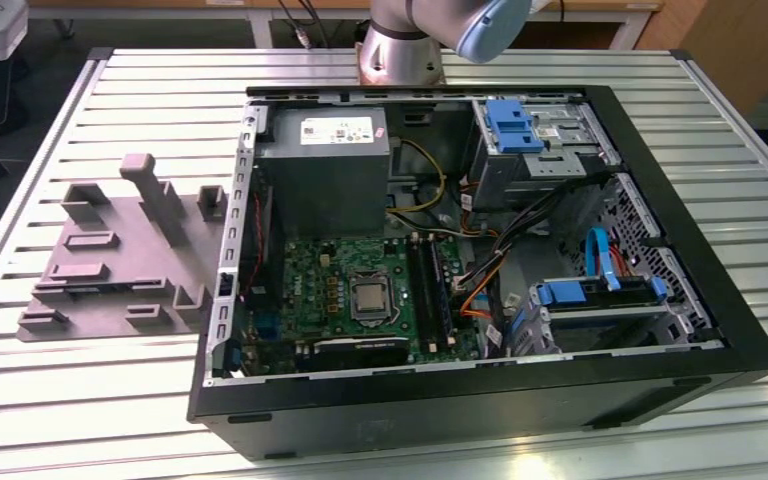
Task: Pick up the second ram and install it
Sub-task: 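Pick up the second ram and move it above second insertion slot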
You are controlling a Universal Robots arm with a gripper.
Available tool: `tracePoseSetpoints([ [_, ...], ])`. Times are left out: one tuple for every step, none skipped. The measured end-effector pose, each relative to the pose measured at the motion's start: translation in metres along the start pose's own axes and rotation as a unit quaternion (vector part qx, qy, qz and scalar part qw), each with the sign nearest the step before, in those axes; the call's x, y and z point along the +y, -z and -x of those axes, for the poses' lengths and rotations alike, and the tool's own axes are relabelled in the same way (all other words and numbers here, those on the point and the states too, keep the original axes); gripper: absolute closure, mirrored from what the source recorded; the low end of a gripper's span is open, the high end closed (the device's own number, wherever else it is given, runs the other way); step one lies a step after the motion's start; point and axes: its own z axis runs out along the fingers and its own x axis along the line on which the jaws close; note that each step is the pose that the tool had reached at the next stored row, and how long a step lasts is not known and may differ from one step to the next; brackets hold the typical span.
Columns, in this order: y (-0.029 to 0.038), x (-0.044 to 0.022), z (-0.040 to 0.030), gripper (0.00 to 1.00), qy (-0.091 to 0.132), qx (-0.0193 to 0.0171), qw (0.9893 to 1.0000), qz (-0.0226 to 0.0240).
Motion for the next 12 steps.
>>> tracePoseSetpoints([
  [0.0000,0.0000,0.0000,0.89,0.000,0.0000,1.0000,0.0000],
  [0.0000,0.0000,0.0000,0.89,0.000,0.0000,1.0000,0.0000],
  [0.0000,0.0000,0.0000,0.89,0.001,0.0000,1.0000,0.0000],
  [-0.0001,0.0000,0.0000,0.89,0.004,0.0001,1.0000,0.0000],
  [-0.0002,0.0000,0.0000,0.89,0.011,0.0003,0.9999,-0.0001],
  [-0.0002,0.0000,0.0000,0.89,0.019,0.0006,0.9998,-0.0001],
  [-0.0003,0.0000,0.0000,0.89,0.028,0.0010,0.9996,-0.0001],
  [-0.0004,0.0000,0.0000,0.89,0.037,0.0014,0.9993,-0.0001],
  [-0.0005,0.0000,0.0000,0.89,0.046,0.0017,0.9989,-0.0001],
  [-0.0007,0.0000,0.0000,0.89,0.055,0.0021,0.9985,-0.0001],
  [-0.0009,0.0000,0.0000,0.89,0.064,0.0024,0.9979,-0.0001],
  [-0.0010,0.0000,0.0000,0.89,0.074,0.0028,0.9973,-0.0001],
])
